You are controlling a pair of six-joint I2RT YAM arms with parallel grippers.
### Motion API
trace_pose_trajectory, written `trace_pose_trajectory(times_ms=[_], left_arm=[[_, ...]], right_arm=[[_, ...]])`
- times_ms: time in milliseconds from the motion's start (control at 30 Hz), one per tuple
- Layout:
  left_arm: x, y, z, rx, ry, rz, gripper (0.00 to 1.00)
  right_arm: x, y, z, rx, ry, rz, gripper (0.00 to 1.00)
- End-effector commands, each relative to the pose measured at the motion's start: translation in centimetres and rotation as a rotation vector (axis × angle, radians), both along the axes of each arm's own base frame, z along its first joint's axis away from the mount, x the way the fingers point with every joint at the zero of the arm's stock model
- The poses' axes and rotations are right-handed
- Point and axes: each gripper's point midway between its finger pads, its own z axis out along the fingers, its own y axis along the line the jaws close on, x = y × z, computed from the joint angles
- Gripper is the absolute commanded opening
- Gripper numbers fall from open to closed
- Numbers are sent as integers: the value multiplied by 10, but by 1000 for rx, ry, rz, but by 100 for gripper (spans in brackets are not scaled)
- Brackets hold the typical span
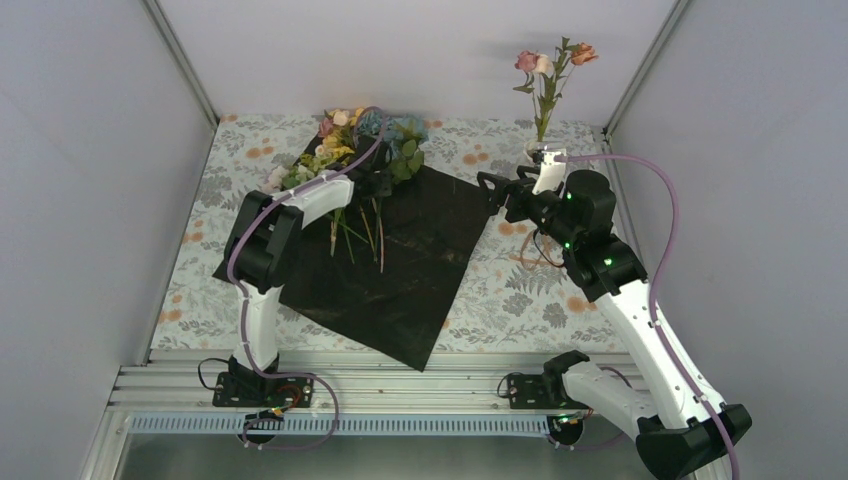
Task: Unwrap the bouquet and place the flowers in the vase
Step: Pick up the fake flower from the wrapping paper.
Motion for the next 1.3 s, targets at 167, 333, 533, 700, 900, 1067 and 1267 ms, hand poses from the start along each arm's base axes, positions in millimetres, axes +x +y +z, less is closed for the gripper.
trace_pose_trajectory(times_ms=[167,333,533,700,900,1067,1267], left_arm=[[6,-12,0,11,-3,-93,40],[10,-12,-14,43,22,-97,40],[14,-13,-27,58,42,-99,38],[16,-15,-22,52,32,-107,22],[15,-25,9,-1,-11,-140,5],[8,-36,43,-50,-65,-165,2],[-2,-38,82,-98,-132,-167,3]], right_arm=[[0,3,-1,-9,-6,6,99],[0,4,-2,-9,-6,9,99],[0,4,-1,-12,-7,9,99],[1,3,-3,-16,-4,5,99],[1,3,-4,-13,-2,7,99],[0,6,-9,-7,13,21,99],[-2,11,-9,2,22,42,99]])
